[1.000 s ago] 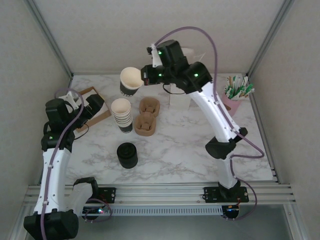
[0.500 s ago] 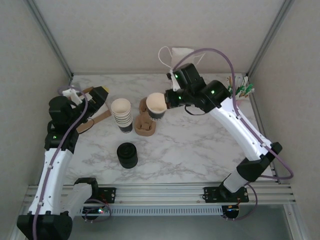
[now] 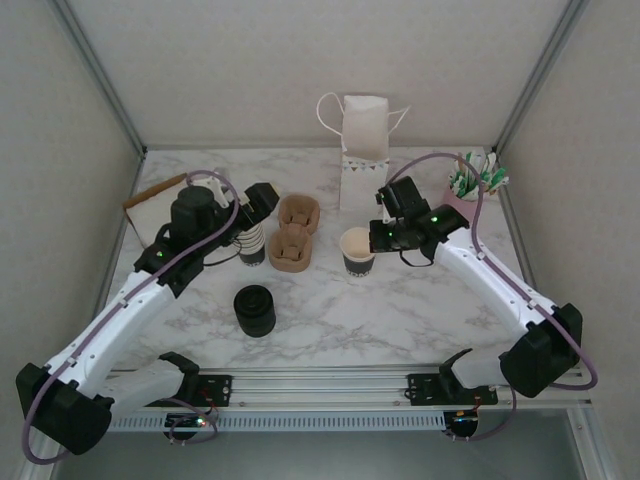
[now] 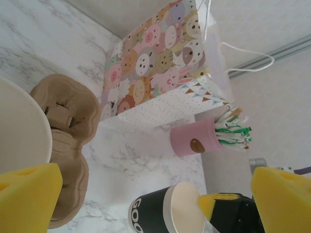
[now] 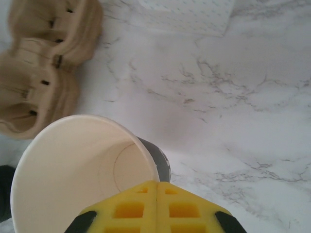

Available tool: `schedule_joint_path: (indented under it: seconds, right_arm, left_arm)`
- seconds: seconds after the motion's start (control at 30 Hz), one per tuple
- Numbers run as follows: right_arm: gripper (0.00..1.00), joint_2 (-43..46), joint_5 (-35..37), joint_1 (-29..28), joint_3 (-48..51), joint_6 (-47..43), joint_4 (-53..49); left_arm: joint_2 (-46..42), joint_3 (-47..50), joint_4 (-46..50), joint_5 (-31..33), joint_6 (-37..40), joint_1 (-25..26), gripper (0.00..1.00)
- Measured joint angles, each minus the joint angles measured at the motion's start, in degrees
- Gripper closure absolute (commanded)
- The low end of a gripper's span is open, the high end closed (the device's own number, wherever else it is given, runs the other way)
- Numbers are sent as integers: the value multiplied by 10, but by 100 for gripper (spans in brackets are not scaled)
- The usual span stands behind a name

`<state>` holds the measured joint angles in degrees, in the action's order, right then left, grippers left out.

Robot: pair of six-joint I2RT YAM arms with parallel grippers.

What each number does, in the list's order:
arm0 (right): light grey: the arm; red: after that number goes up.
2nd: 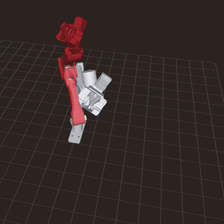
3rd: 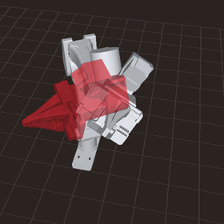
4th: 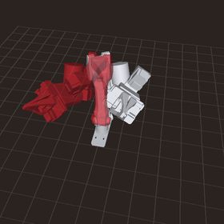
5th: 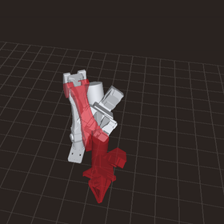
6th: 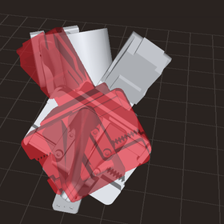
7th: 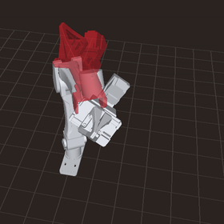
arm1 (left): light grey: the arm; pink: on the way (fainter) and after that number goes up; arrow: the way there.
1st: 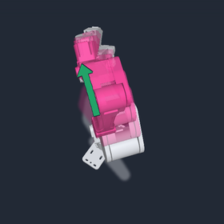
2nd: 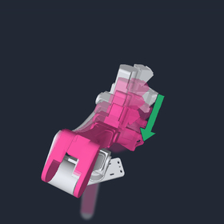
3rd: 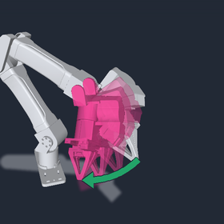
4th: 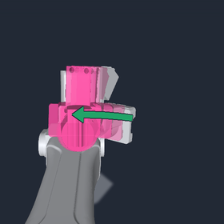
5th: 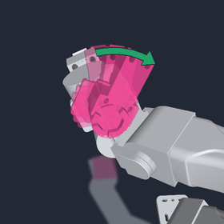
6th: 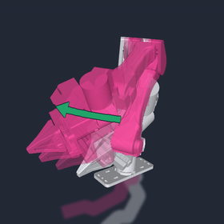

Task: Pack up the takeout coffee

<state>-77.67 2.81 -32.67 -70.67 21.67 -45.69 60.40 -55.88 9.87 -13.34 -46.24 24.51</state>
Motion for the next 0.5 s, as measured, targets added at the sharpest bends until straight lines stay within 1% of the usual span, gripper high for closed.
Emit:
schedule_joint_path:
  seconds: [0.13,0.27,0.4,0.5]
  right_arm:
    - [100,-6,1,13,39,5,45]
    - [100,-24,0,14,54,13,83]
    - [100,-51,0,14,63,20,112]
    - [100,-67,-2,14,69,24,127]
  left_arm:
    - [-7,0,24,57,7,23,0]
    - [-31,0,53,100,13,26,0]
    - [-58,0,75,120,18,27,0]
    - [-61,0,96,125,21,27,0]
